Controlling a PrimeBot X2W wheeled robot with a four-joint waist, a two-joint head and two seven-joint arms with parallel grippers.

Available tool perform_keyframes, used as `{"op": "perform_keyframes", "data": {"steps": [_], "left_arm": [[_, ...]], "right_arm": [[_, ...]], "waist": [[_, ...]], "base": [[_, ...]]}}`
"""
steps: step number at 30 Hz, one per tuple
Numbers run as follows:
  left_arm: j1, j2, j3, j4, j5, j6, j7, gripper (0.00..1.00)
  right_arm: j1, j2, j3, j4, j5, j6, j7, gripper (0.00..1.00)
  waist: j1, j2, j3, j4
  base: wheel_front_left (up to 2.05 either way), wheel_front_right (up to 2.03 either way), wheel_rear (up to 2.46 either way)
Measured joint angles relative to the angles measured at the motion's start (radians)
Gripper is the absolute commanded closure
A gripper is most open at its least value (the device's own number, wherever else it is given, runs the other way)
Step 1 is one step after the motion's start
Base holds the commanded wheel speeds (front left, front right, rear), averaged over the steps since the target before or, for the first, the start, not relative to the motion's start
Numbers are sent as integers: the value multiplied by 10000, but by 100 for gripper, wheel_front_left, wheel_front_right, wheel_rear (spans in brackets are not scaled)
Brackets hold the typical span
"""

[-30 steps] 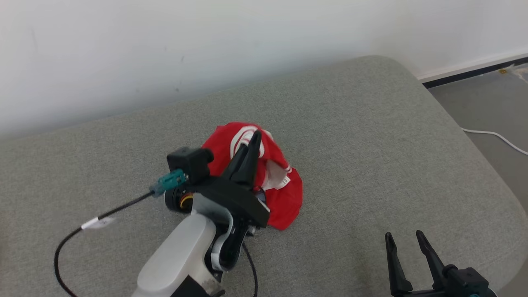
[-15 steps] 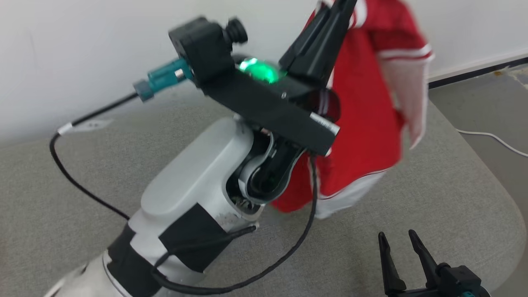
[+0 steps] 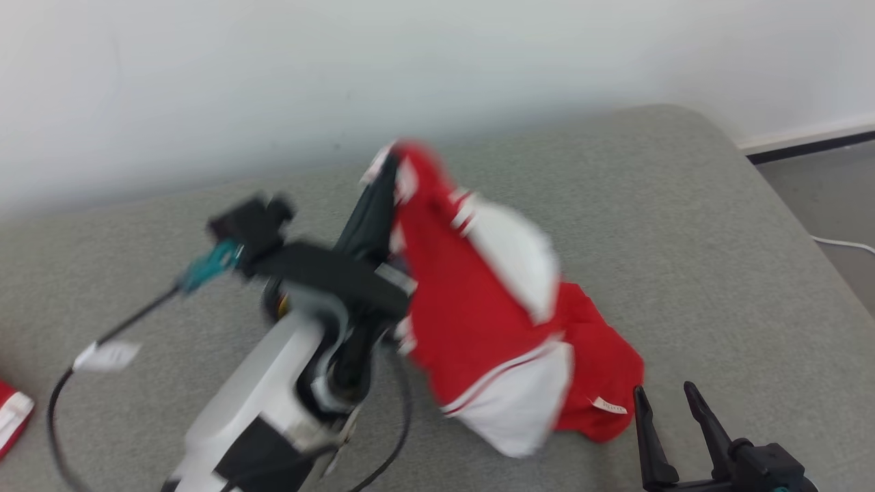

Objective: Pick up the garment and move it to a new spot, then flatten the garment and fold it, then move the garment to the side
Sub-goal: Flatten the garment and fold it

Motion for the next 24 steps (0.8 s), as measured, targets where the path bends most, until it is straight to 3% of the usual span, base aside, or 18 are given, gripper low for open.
{"op": "perform_keyframes", "data": {"steps": [4, 7, 19, 20, 21, 24], "left_arm": [[1442, 662, 228, 1041, -159, 330, 0, 100], [2060, 924, 598, 1576, -194, 330, 0, 100], [1865, 1007, 2596, 2869, 1235, -25, 0, 100], [1731, 986, 2633, 3022, 1450, -25, 0, 63], [1612, 959, 2648, 3191, 1641, -25, 0, 0], [1407, 915, 2627, 3766, 2196, -10, 0, 0]], "right_arm": [[-6, 2, 35, -84, -50, 0, 12, 0], [-14, 2, 42, -163, -119, 0, 88, 0], [-184, 2, 307, -368, -150, 0, 247, 0], [-211, 2, 322, -366, -144, 0, 251, 0], [-231, 2, 328, -368, -132, 0, 251, 0], [-255, 2, 330, -355, -81, 0, 249, 0]], "waist": [[0, 0, 46, 345], [0, -1, 100, 582], [0, 0, 420, 879], [0, -1, 455, 856], [0, 0, 491, 832], [0, 0, 595, 766]], "base": [[0, 0, 0], [0, 0, 0], [0, 0, 0], [0, 0, 0], [0, 0, 0], [0, 0, 0]]}}
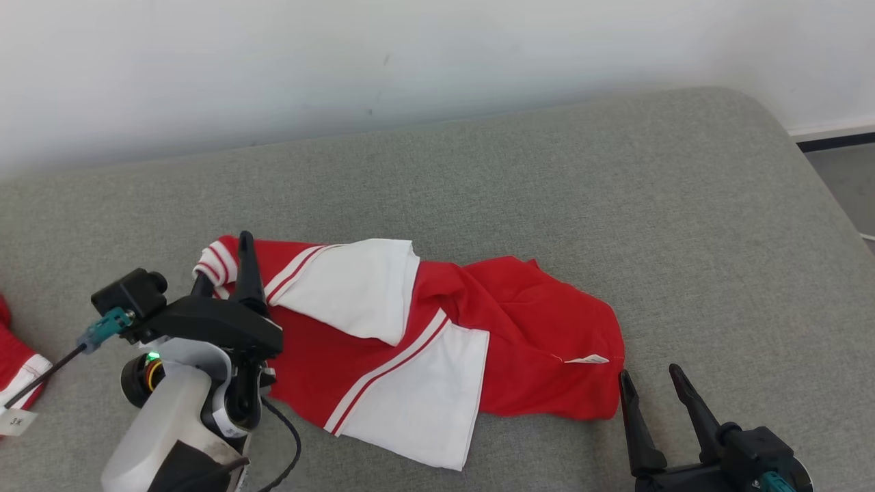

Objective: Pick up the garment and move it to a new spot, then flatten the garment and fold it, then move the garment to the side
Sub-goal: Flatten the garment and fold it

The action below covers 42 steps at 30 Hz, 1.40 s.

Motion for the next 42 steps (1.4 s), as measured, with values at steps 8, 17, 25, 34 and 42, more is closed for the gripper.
{"op": "perform_keyframes", "data": {"steps": [8, 17, 25, 34, 42], "left_arm": [[271, -389, -188, 788, 757, -73, -2, 0], [1368, -395, -936, 594, 1367, 165, 92, 0], [2426, -426, -2309, -671, 2512, 1014, 640, 0], [2936, -516, -2815, -872, 2642, 1505, 1427, 0], [3036, -648, -2794, -803, 2451, 1476, 1509, 22]], "right_arm": [[10, -2, -222, 56, 67, 0, -67, 0], [108, -2, -196, 94, 153, 0, -73, 0], [146, 0, -100, 232, 244, 0, -82, 0], [113, 0, -21, 245, 309, 0, -119, 0], [103, 0, -102, 240, 311, 0, -157, 0]], "waist": [[0, 0, 81, 123], [0, 0, -81, 692], [-1, -1, -365, 1057], [-1, 0, -308, 778], [0, 0, -195, 472]], "base": [[0, 0, 0], [0, 0, 0], [0, 0, 0], [0, 0, 0], [0, 0, 0]]}}
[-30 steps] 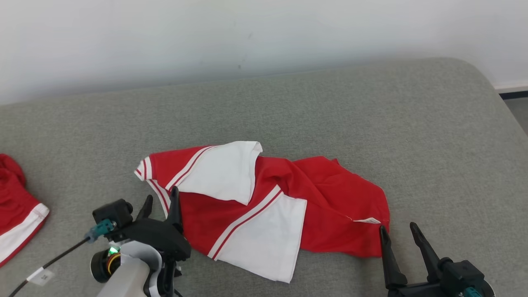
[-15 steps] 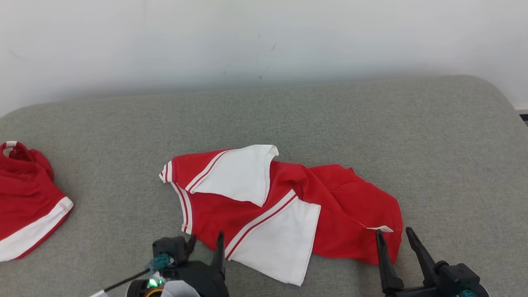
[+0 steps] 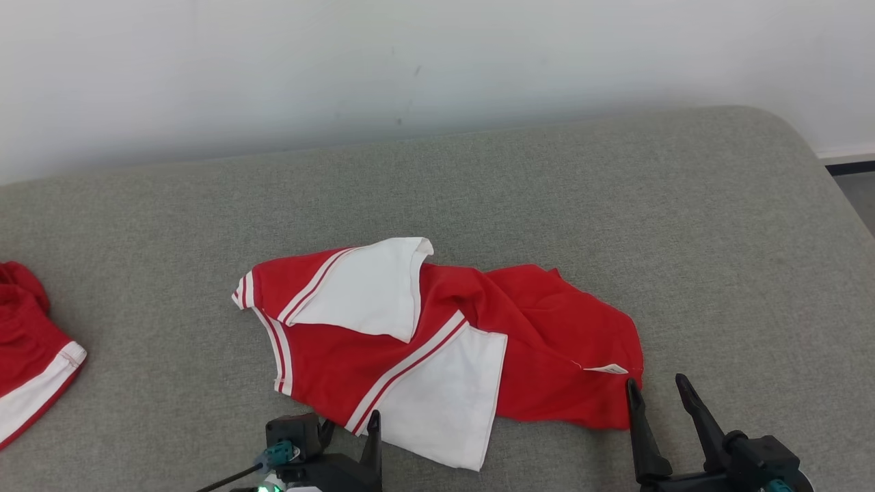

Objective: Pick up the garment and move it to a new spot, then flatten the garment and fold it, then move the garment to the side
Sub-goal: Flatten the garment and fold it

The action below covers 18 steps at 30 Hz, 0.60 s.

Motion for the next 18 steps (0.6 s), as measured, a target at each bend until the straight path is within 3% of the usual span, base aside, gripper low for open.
{"op": "perform_keyframes", "data": {"steps": [2, 8, 18], "left_arm": [[-50, 8, 29, 75, 17, -13, -173, 100], [-64, 207, 594, -23, -228, 2, -748, 100], [604, 1522, 1655, -1517, -828, 422, -681, 100]], "right_arm": [[0, -2, -8, 2, -13, 0, -2, 0], [17, 0, -46, 8, -42, 0, -6, 0], [175, 0, -61, -25, -69, 0, 6, 0]], "waist": [[0, 0, -20, -19], [0, 0, -142, 42], [0, 0, -234, 522]], "base": [[0, 0, 0], [0, 0, 0], [0, 0, 0]]}}
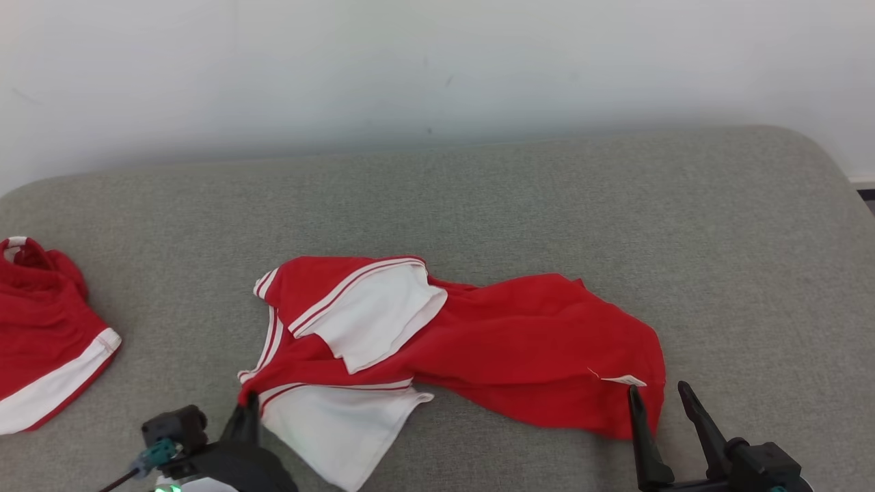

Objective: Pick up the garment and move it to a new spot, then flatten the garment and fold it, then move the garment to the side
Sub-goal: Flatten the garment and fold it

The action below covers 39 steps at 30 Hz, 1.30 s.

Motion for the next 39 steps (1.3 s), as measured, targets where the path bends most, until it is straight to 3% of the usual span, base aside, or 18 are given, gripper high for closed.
{"op": "perform_keyframes", "data": {"steps": [7, 16, 17, 18, 19, 29, 33, 39], "left_arm": [[76, 560, 155, -178, -38, 330, 487, 100], [-535, 1200, -203, 311, 750, 470, 493, 100], [-590, 1200, -251, 362, 821, 487, 437, 95], [-616, 1197, -307, 414, 897, 495, 384, 67], [-618, 1181, -349, 466, 936, 506, 307, 0], [296, 823, -259, -140, 1313, 754, -702, 0], [1121, 385, 882, -1670, 1910, 796, -805, 0], [2791, -602, 2592, -3653, 3979, -194, -828, 0]], "right_arm": [[-39, 0, 107, -59, -2, 0, 59, 0], [-182, 0, 50, -123, -17, 0, 79, 0], [-185, 0, 42, -123, -19, 0, 79, 0], [-189, 0, 42, -123, -19, 0, 79, 0], [-196, 0, 42, -121, -19, 0, 79, 0], [-131, 0, -270, -146, -121, 0, 79, 0], [51, 0, -545, -265, -284, 0, 107, 0], [293, 6, -690, -339, -545, 0, 330, 0]], "waist": [[0, 0, 21, 211], [2, 0, 297, 168], [2, 1, 319, 159], [2, 0, 337, 148], [1, 0, 351, 134], [1, 1, 309, 188], [2, 0, 243, 382], [1, 0, 3, 661]], "base": [[0, 0, 0], [0, 0, 0], [0, 0, 0], [0, 0, 0], [0, 0, 0], [0, 0, 0], [0, 0, 0], [0, 0, 0]]}}
